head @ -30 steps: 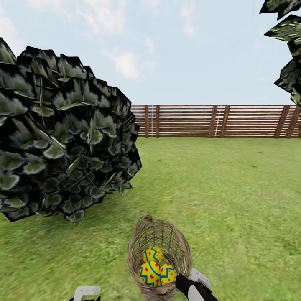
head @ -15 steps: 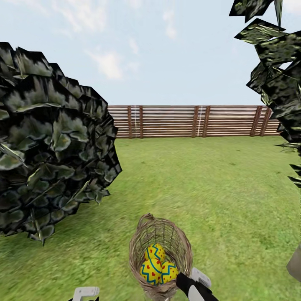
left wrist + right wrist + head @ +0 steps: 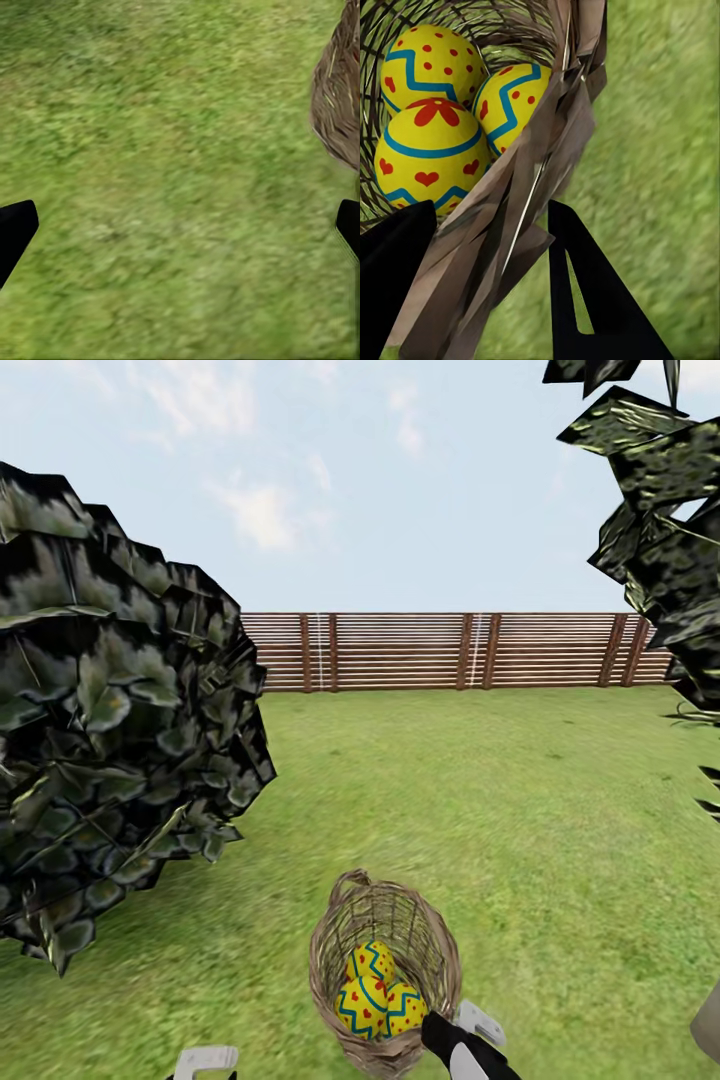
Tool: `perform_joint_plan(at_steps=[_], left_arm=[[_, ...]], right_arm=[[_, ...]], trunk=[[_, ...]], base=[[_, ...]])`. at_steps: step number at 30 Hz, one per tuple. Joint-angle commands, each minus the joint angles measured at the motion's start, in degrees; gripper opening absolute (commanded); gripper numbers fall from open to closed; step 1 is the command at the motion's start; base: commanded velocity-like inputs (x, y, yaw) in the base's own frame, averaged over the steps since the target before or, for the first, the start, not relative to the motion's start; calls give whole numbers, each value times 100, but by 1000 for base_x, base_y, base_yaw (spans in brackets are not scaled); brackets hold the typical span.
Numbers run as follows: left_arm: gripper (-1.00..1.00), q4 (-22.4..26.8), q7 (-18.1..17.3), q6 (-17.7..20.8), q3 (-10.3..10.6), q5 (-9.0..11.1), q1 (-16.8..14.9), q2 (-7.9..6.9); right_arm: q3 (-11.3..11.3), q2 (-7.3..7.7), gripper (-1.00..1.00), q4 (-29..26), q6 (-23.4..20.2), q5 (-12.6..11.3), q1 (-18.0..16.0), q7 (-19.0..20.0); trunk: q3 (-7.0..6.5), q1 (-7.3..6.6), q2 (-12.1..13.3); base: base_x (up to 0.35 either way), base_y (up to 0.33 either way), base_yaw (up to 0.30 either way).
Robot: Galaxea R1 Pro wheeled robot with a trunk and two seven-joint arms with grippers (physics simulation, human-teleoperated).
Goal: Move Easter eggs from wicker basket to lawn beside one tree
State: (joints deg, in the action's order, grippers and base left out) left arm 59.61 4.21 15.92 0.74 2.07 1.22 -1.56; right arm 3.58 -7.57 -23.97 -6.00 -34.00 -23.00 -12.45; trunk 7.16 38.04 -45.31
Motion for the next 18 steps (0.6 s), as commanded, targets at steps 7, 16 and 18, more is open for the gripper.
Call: perform_joint_plan(at_steps=[7,16,18], left_arm=[[100,16,28,34,9,27,1,-2],[100,12,28,-69,7,22,2,-2],[100,12,28,-71,7,22,1,-2]], right_arm=[[38,9,-100,-20,-24,-19,-3,-47],[37,10,-100,-20,-20,-19,-3,-47],[35,10,-100,-20,-21,-19,-3,-47]], trunk=[[-6,4,-7],[-17,4,-7],[-17,4,-7]], base=[[267,-191,-171],[307,-53,-114],[332,-1,-2]])
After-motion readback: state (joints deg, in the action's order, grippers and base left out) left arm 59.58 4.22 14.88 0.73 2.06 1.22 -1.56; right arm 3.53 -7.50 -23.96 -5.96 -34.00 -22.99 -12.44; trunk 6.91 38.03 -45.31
